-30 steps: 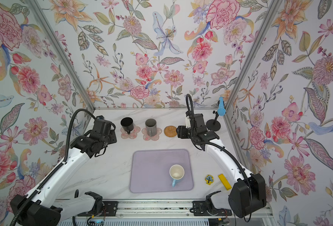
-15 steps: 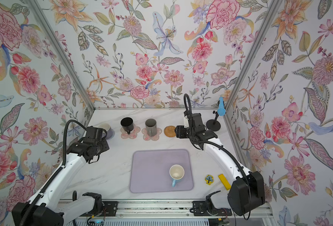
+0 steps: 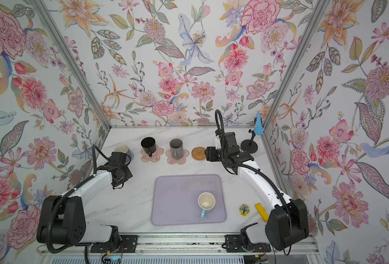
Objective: Place cups on coasters
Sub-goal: Move the coaster to the top-left of the table.
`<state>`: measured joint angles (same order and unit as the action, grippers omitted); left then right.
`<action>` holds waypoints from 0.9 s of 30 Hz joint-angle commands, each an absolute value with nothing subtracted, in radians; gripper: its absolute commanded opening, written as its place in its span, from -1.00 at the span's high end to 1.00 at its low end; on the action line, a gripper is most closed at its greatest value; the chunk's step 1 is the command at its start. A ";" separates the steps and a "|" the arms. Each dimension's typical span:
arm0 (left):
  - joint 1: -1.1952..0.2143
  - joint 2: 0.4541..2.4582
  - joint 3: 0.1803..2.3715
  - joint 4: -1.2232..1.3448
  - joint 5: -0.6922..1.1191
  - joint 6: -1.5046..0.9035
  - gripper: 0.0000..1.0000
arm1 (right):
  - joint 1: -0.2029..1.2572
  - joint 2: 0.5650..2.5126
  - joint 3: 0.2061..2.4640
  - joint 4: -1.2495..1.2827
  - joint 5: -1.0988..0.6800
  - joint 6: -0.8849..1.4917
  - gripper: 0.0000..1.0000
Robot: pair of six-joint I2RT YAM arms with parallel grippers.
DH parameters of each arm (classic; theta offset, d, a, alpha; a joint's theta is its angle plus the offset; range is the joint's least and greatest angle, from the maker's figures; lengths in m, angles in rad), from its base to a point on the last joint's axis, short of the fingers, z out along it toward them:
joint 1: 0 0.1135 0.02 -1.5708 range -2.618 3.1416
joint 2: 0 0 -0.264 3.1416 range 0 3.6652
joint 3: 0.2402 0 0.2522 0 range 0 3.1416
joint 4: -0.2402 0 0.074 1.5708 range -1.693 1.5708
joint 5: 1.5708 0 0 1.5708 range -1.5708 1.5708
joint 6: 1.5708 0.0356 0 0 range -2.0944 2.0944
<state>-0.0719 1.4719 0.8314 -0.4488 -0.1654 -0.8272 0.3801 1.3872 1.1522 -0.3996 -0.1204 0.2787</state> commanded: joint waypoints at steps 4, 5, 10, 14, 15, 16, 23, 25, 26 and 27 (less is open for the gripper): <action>-0.064 1.656 0.946 -0.330 -0.229 -0.851 1.00 | 0.358 1.405 1.127 -0.402 -0.116 0.258 -0.29; -0.063 1.674 0.954 -0.322 -0.236 -0.854 1.00 | 0.355 1.405 1.122 -0.400 -0.115 0.258 -0.29; -0.064 1.758 1.016 -0.335 -0.320 -0.871 1.00 | 0.342 1.405 1.101 -0.397 -0.112 0.254 -0.29; -0.064 1.806 1.057 -0.334 -0.348 -0.867 1.00 | 0.333 1.408 1.091 -0.393 -0.112 0.249 -0.29; -0.064 1.820 1.067 -0.333 -0.350 -0.865 1.00 | 0.332 1.411 1.089 -0.389 -0.112 0.250 -0.29; -0.064 1.833 1.077 -0.333 -0.353 -0.866 1.00 | 0.330 1.413 1.088 -0.387 -0.115 0.249 -0.29; -0.066 1.898 1.124 -0.335 -0.385 -0.868 1.00 | 0.322 1.434 1.086 -0.379 -0.128 0.247 -0.29; -0.066 1.913 1.140 -0.337 -0.394 -0.870 1.00 | 0.319 1.436 1.082 -0.376 -0.127 0.247 -0.29; -0.066 1.919 1.149 -0.339 -0.398 -0.870 1.00 | 0.319 1.435 1.081 -0.374 -0.128 0.247 -0.29; -0.066 1.928 1.157 -0.339 -0.402 -0.870 1.00 | 0.317 1.437 1.078 -0.372 -0.130 0.247 -0.29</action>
